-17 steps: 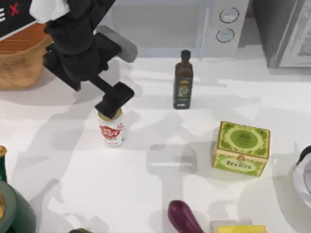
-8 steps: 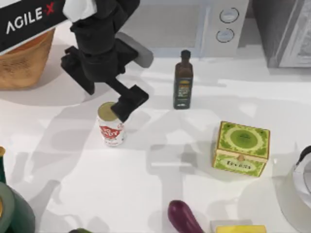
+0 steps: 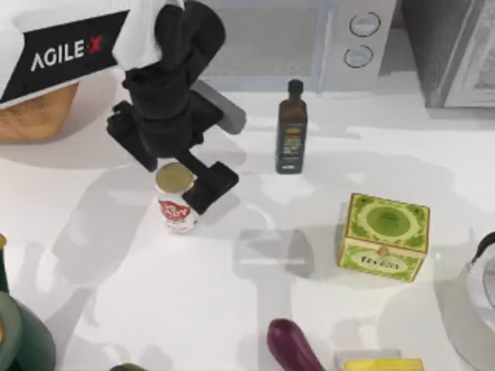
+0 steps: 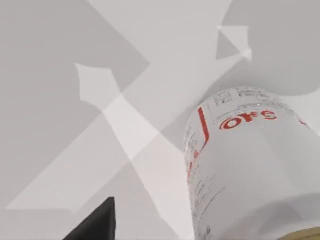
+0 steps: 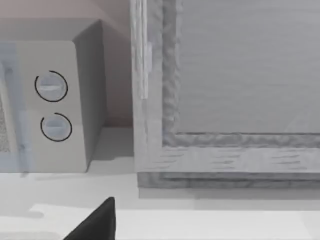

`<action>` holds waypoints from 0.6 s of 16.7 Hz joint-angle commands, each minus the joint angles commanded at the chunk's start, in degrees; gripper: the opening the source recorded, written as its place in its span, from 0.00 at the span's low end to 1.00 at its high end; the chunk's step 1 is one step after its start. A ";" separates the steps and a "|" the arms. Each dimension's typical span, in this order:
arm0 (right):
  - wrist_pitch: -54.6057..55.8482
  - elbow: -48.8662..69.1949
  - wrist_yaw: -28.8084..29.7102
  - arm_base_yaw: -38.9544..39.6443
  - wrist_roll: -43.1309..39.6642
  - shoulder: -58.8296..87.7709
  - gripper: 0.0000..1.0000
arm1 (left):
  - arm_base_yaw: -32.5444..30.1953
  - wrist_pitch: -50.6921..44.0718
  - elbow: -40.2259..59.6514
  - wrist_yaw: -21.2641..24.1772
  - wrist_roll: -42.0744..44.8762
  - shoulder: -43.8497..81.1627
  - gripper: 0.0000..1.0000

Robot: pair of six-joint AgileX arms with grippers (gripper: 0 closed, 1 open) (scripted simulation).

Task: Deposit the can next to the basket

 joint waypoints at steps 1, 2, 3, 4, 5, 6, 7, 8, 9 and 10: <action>0.00 0.00 0.00 0.00 0.00 0.00 1.00 | -0.01 1.51 -1.28 0.00 0.00 0.33 1.00; 0.00 0.00 0.00 0.00 0.00 0.00 1.00 | -0.01 2.43 -2.11 0.00 -0.01 0.52 1.00; 0.00 0.00 0.00 0.00 0.00 0.00 1.00 | -0.01 2.74 -2.38 0.01 -0.01 0.59 1.00; 0.00 0.00 0.00 0.00 0.00 0.00 1.00 | -0.01 2.74 -2.38 0.01 -0.01 0.59 1.00; 0.00 0.00 0.00 0.00 0.00 0.00 1.00 | -0.01 2.74 -2.38 0.01 -0.01 0.59 1.00; 0.00 0.00 0.00 0.00 0.00 0.00 1.00 | -0.01 2.74 -2.38 0.01 -0.01 0.59 1.00; 0.00 0.00 0.00 0.00 0.00 0.00 1.00 | -0.01 2.74 -2.38 0.01 -0.01 0.59 0.92; 0.00 0.00 0.00 0.00 0.00 0.00 1.00 | -0.01 2.74 -2.38 0.01 -0.01 0.59 0.85; 0.00 0.00 0.00 0.00 0.00 0.00 1.00 | -0.01 2.74 -2.38 0.01 -0.01 0.59 0.77; 0.00 0.00 0.00 0.00 0.00 0.00 1.00 | -0.01 2.74 -2.38 0.01 -0.01 0.59 0.70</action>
